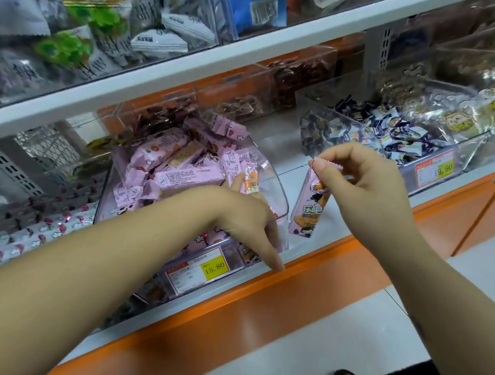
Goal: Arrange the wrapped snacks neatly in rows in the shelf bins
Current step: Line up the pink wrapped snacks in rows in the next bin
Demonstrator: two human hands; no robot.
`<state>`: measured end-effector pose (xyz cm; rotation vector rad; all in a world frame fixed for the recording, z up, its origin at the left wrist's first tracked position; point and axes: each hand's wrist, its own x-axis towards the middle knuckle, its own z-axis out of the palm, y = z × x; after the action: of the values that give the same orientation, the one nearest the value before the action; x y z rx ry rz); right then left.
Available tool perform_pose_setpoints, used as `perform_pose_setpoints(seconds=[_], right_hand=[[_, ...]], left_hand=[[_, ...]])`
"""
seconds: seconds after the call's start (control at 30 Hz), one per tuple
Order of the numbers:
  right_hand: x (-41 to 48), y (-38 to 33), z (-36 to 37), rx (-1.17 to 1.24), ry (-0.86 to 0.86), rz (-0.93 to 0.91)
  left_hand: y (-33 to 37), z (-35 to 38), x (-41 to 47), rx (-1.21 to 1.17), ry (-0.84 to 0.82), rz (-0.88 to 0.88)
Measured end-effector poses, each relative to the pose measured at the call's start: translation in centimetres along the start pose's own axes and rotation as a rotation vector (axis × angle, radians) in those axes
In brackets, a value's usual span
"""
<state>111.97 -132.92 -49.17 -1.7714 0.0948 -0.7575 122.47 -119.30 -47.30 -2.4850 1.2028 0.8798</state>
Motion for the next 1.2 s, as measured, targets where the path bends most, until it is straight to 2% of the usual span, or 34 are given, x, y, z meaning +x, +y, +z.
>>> perform_pose_setpoints(seconds=[0.17,0.33,0.47,0.63,0.8,0.93,1.07,1.2], right_hand=[[-0.1,0.0,0.1,-0.009,-0.003,0.008],[-0.1,-0.2,-0.2,0.009,0.016,0.012],[0.0,-0.6,-0.4,0.044,0.095,-0.034],[-0.2,-1.1,-0.2,0.074,0.125,-0.073],[-0.4,-1.3,0.1,0.064,0.142,-0.094],[-0.5,-1.2,0.1,0.076,0.192,-0.115],[-0.5,-1.4,0.0,0.109,0.239,-0.162],[-0.6,-1.3,0.8,0.085,0.164,-0.206]], left_hand=[[0.6,-0.2,-0.2,0.078,-0.02,-0.035],[0.4,-0.1,-0.9,0.074,0.031,0.013],[-0.7,-1.1,-2.9,0.002,0.167,0.071],[-2.2,-1.3,-5.2,-0.402,0.378,0.107],[-1.5,0.6,-3.2,-0.556,0.662,0.011],[-1.2,0.9,-2.0,-0.513,0.768,0.002],[-1.4,1.2,-2.6,-0.345,0.749,0.027],[-1.5,1.7,-3.6,-0.262,0.78,0.058]])
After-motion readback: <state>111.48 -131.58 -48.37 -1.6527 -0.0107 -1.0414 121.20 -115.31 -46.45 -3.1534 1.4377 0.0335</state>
